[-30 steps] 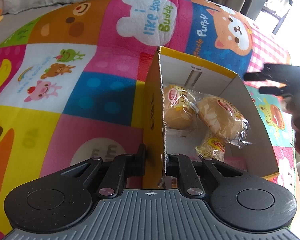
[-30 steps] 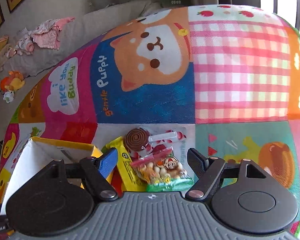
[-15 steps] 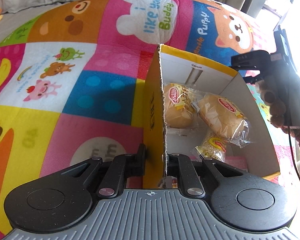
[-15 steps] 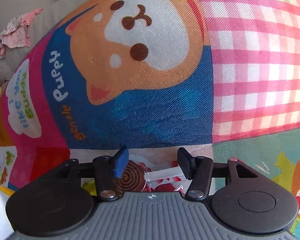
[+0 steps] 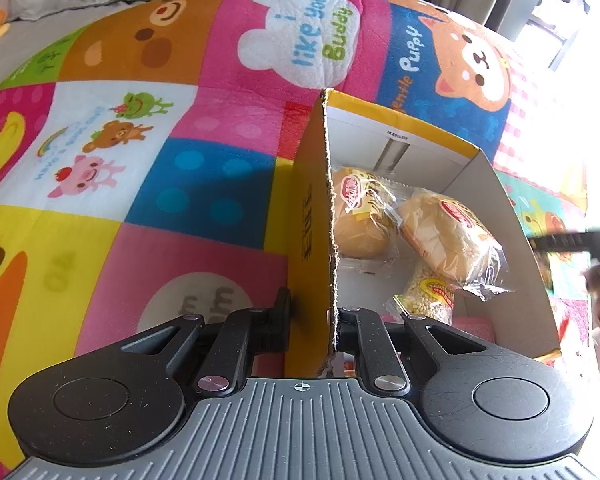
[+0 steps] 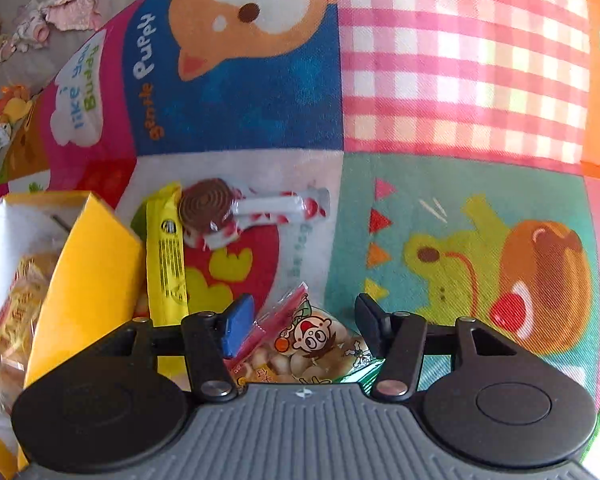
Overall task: Organize objects
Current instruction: 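Move the right tool to the candy pile and grasp the yellow wrapped bar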
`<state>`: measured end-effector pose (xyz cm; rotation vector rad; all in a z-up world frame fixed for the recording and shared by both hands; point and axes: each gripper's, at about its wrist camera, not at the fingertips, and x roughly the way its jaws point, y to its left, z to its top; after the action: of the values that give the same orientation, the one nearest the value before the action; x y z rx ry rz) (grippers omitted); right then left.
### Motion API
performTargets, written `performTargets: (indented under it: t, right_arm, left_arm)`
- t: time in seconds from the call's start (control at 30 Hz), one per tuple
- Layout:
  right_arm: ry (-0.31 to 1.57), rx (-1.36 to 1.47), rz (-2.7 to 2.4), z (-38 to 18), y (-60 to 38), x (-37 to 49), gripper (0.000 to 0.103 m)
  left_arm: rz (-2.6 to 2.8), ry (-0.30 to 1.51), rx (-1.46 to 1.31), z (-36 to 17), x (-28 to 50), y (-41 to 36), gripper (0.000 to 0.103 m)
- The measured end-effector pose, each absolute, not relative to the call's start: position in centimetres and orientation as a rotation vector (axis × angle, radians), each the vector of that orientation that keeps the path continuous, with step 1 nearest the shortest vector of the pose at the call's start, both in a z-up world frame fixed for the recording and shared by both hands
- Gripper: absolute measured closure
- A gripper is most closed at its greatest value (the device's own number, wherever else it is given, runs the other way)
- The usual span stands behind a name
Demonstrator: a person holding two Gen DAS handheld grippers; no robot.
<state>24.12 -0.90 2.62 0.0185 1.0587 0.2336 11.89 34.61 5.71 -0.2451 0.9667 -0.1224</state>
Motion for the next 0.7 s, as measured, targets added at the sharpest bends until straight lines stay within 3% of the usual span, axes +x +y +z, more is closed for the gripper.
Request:
performTargets:
  t: [0.3,0.6,0.7]
  right_arm:
    - [1.019,-0.075,0.255,4.2,-0.7,19.8,0.046]
    - [0.949,0.162,0.267,5.4,3.8,30.0,0.046]
    - [0.965,0.202,0.217,4.4,4.7,33.3,0.054]
  left_arm:
    - [-0.116,0.965,-0.251,5.7,11.8,34.6,0.087]
    - [-0.108,0.977,-0.239,5.7,12.0,34.4,0.088]
    - [-0.11,0.978,-0.236,5.6,12.0,34.4,0.088]
